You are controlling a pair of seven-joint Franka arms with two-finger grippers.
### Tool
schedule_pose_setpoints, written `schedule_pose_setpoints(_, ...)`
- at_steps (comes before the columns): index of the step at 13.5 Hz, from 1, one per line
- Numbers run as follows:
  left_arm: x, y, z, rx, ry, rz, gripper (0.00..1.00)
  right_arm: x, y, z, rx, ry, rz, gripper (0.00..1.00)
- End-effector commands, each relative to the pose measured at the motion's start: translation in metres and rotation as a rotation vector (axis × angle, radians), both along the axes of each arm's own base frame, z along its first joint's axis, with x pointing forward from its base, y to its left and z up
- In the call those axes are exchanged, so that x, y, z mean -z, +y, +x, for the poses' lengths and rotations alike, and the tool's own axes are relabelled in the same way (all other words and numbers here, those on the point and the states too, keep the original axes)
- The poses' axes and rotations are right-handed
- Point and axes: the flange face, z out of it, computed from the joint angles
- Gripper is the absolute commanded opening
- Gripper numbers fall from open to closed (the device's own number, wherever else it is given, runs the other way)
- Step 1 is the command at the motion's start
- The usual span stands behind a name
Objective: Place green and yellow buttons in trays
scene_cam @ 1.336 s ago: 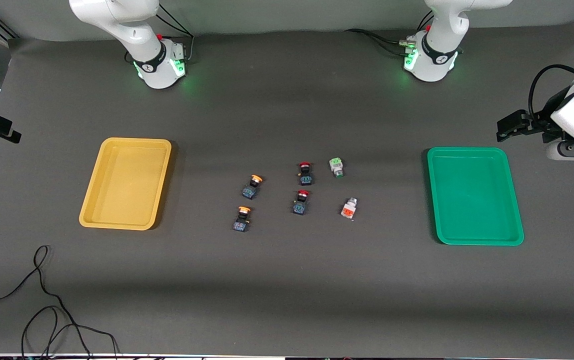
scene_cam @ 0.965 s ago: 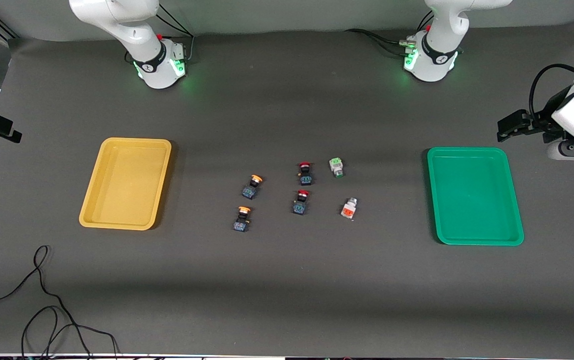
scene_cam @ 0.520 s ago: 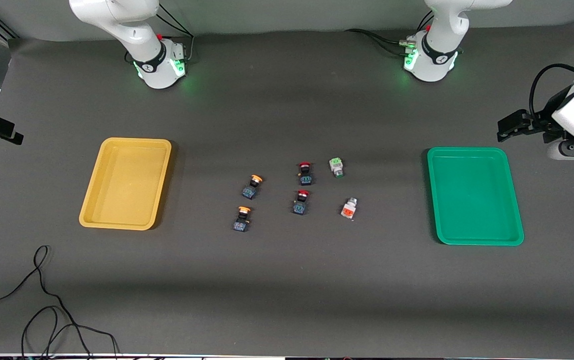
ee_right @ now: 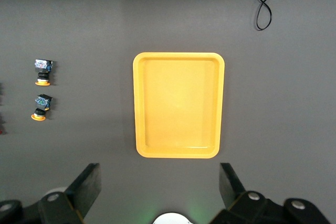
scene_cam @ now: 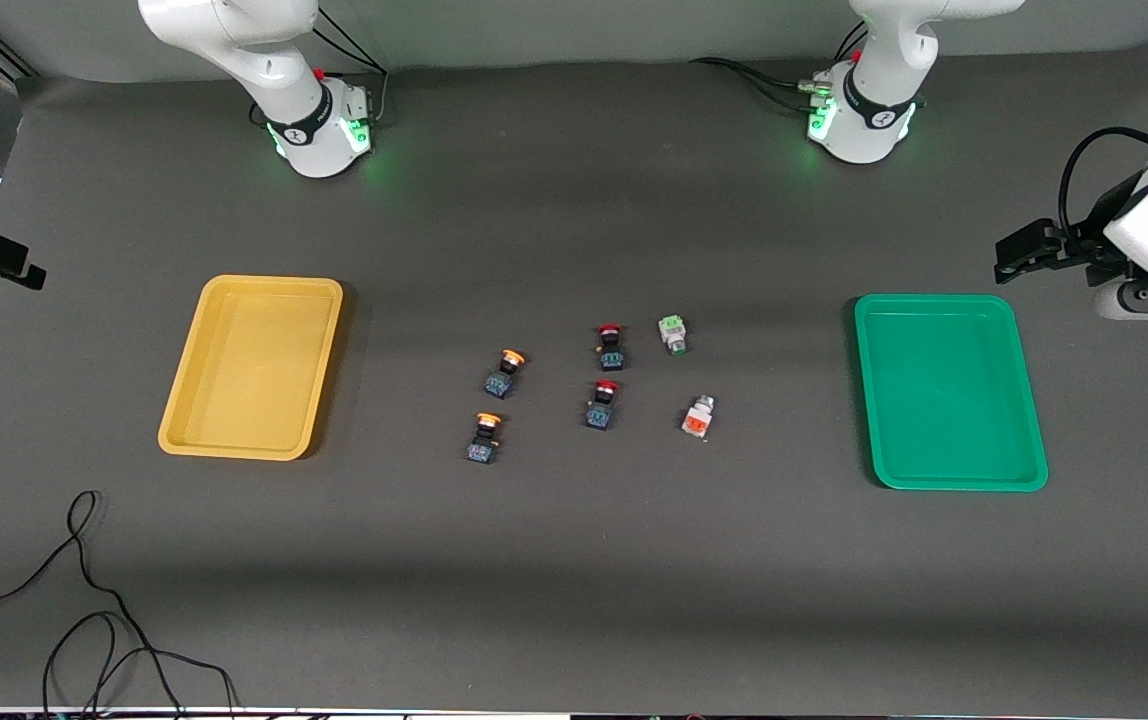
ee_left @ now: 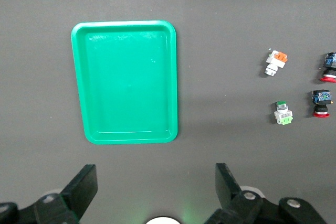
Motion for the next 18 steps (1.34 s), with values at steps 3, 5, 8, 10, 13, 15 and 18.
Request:
schedule_pose_setpoints(3, 0.0, -0.005, -0.006, 0.008, 0.014, -0.001, 1.0, -0.005, -0.001, 0.001, -0.002, 0.006, -0.028, 1.0)
schedule_pose_setpoints(5, 0.01, -0.012, -0.006, 0.015, 0.028, -0.006, 1.0, 0.003, 0.001, 0.007, -0.004, 0.024, -0.031, 1.0)
schedule_pose_setpoints(8, 0.029, -0.059, -0.016, -0.01, 0.052, 0.013, 1.0, 0.008, 0.001, 0.008, -0.004, 0.035, -0.026, 1.0)
schedule_pose_setpoints(10, 0.043, -0.101, -0.026, -0.036, 0.058, 0.032, 1.0, 0.015, 0.003, 0.007, -0.009, 0.053, -0.03, 1.0)
schedule_pose_setpoints(13, 0.07, -0.164, -0.047, -0.048, 0.057, 0.051, 1.0, 0.021, -0.005, 0.001, 0.005, 0.112, -0.017, 1.0)
schedule_pose_setpoints(15, 0.081, -0.213, -0.067, -0.043, 0.046, 0.061, 1.0, 0.023, -0.006, -0.006, 0.009, 0.16, -0.016, 1.0)
schedule_pose_setpoints(18, 0.097, -0.279, -0.098, -0.123, -0.026, 0.04, 1.0, 0.029, -0.008, -0.01, 0.013, 0.198, -0.011, 1.0)
